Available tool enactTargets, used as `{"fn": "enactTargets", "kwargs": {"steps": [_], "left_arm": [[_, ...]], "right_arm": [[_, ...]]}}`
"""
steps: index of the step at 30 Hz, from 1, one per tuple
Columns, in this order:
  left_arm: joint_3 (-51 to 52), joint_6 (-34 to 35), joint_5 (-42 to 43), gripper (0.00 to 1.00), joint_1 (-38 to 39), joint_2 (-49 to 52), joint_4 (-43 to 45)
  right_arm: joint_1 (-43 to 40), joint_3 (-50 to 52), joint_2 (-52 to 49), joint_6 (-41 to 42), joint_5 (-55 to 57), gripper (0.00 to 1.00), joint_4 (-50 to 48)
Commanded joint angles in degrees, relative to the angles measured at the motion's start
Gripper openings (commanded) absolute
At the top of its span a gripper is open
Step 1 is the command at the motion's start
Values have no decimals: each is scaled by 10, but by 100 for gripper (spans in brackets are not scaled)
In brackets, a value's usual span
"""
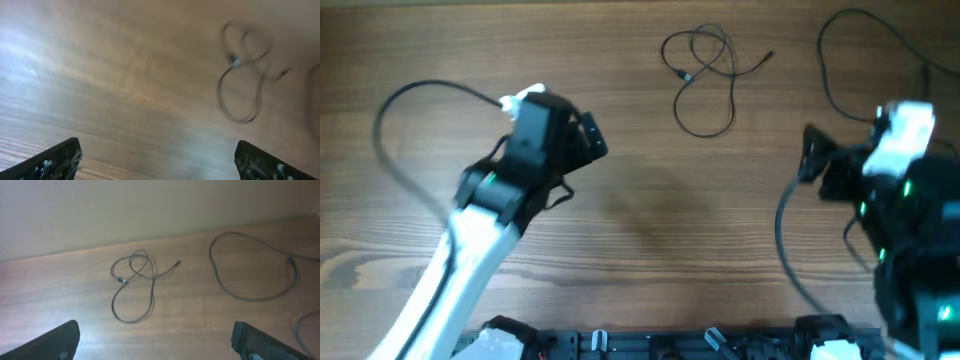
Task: Untangle cables
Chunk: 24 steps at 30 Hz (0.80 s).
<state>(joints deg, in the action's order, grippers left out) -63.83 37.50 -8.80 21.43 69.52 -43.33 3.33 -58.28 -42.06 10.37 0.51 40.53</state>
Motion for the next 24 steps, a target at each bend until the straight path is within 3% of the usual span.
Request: {"fn": "enactTargets", "kwargs": {"steps": [1,7,14,24], "left_arm": [[65,-10,-56,100,0,-120,-1],[160,7,-64,100,0,-339,-6],[174,6,-168,100,0,-553,-81],[174,6,-168,100,0,-601,-96]], "right_arm": [[0,85,82,18,11,100,-34],[0,121,111,51,11,100,-52],[0,121,112,81,11,100,-59],[0,121,111,82,11,100,-40]]}}
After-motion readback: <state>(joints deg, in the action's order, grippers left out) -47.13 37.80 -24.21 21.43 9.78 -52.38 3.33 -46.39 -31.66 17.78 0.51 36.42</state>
